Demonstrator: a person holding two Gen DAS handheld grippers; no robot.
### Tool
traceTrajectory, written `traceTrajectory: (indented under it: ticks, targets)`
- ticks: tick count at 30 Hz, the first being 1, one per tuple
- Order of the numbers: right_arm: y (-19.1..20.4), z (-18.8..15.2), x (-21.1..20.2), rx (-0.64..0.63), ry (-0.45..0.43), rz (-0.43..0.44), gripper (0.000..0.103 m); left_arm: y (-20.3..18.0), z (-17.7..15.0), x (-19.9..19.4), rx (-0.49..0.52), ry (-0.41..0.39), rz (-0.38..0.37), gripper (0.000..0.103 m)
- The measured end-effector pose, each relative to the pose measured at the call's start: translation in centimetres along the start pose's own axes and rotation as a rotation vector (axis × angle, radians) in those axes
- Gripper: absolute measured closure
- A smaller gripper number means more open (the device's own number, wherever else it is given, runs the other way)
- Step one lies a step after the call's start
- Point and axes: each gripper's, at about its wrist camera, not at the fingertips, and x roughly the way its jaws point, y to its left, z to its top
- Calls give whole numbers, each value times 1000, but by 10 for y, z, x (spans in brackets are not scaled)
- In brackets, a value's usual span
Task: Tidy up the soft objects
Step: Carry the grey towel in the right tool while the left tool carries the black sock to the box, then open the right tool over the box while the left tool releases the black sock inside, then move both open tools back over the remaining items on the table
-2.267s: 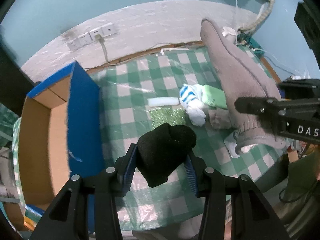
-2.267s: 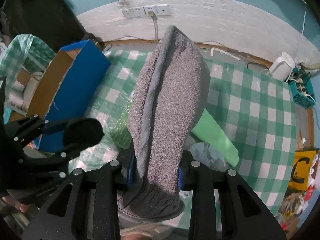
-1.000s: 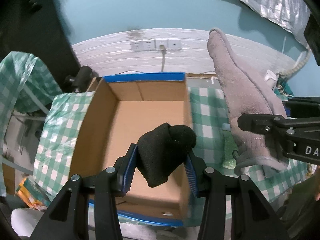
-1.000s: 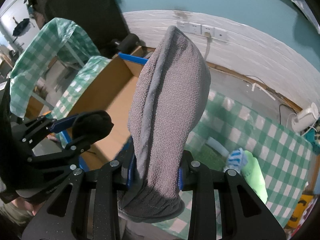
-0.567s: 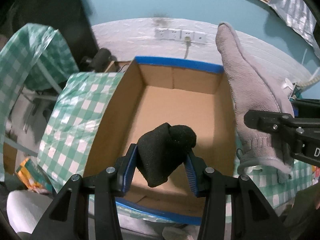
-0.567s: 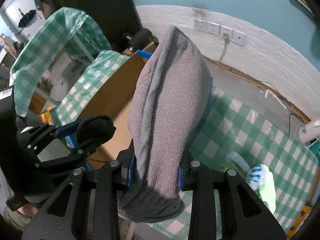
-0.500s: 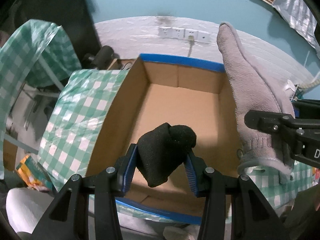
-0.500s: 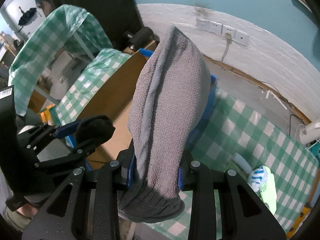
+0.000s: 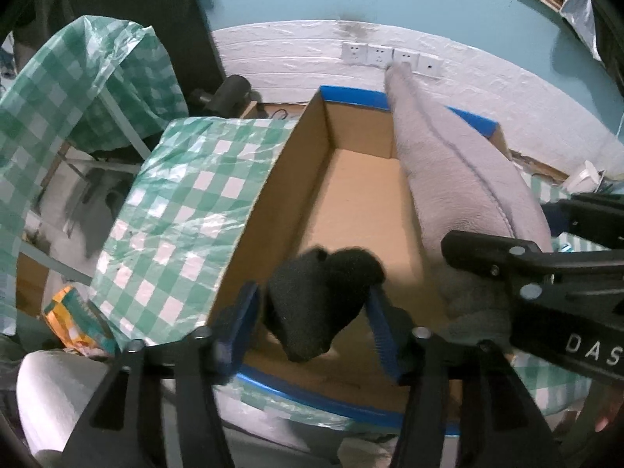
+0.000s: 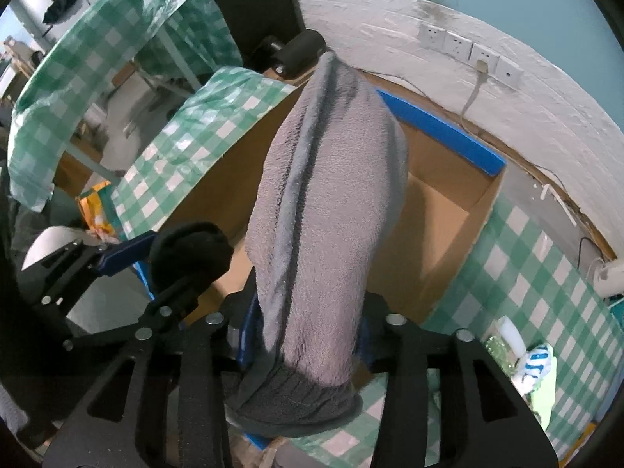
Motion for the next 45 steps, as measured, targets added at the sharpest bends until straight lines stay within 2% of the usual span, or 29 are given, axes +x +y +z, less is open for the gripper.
traceTrajectory:
  ticks: [3, 8, 14, 25, 45]
  targets:
    - [-1, -1, 1, -4, -10, -35, 38, 4, 0, 0, -2, -7, 27, 27]
    - [-7, -1, -4, 19, -30, -43, 32, 13, 2, -6, -29, -33, 43, 23]
    - [-15, -4, -14, 41, -47, -45, 31, 10, 3, -7, -29, -30, 35, 23]
    - [-38, -24, -31, 58, -58, -53, 31, -18, 4, -16, 33, -51, 18, 23]
    - [-113, -85, -69, 158, -72, -106, 31, -99, 4, -33, 182, -70, -24, 23]
